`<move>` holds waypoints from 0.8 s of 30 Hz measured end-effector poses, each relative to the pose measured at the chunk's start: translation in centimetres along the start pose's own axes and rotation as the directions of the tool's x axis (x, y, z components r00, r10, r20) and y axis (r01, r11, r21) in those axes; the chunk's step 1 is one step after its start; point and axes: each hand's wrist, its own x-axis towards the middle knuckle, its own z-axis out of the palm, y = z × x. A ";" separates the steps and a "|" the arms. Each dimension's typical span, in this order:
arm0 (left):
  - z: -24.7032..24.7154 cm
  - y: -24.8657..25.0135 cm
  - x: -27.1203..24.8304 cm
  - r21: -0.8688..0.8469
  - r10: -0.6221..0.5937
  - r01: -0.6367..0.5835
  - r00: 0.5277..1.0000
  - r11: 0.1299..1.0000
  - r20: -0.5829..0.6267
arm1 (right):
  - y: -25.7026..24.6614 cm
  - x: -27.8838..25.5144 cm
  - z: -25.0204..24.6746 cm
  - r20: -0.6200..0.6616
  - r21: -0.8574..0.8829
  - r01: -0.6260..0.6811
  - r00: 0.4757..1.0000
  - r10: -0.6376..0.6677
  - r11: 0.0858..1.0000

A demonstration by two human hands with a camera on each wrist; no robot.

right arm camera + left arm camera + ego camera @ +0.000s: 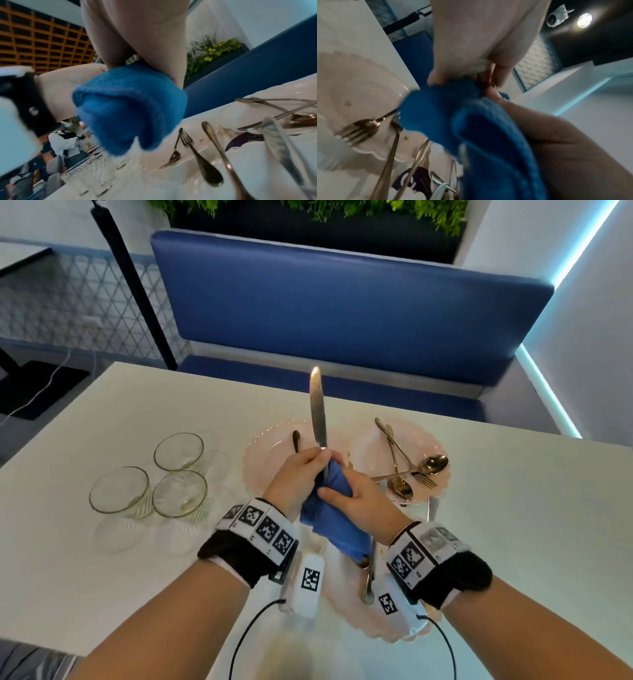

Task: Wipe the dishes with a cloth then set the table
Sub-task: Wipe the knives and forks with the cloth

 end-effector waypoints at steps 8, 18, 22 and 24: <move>-4.2 -2.1 -0.9 -0.175 -0.081 0.029 0.952 0.984 -0.296 | 1.9 -1.8 1.5 0.320 -0.151 -0.159 0.926 0.200 0.976; -11.3 -10.8 -6.5 0.626 -0.186 0.156 0.982 0.764 -0.018 | 0.0 -0.4 -5.7 0.001 0.579 -0.269 0.944 0.329 0.770; -11.1 -13.0 -7.6 0.762 -0.194 0.141 0.981 0.632 -0.020 | -0.2 -0.2 -6.2 -0.009 0.653 -0.234 0.949 0.317 0.720; -10.9 -13.2 -7.8 0.760 -0.165 0.143 0.985 0.634 -0.047 | -0.1 -0.2 -6.2 -0.003 0.654 -0.241 0.947 0.321 0.717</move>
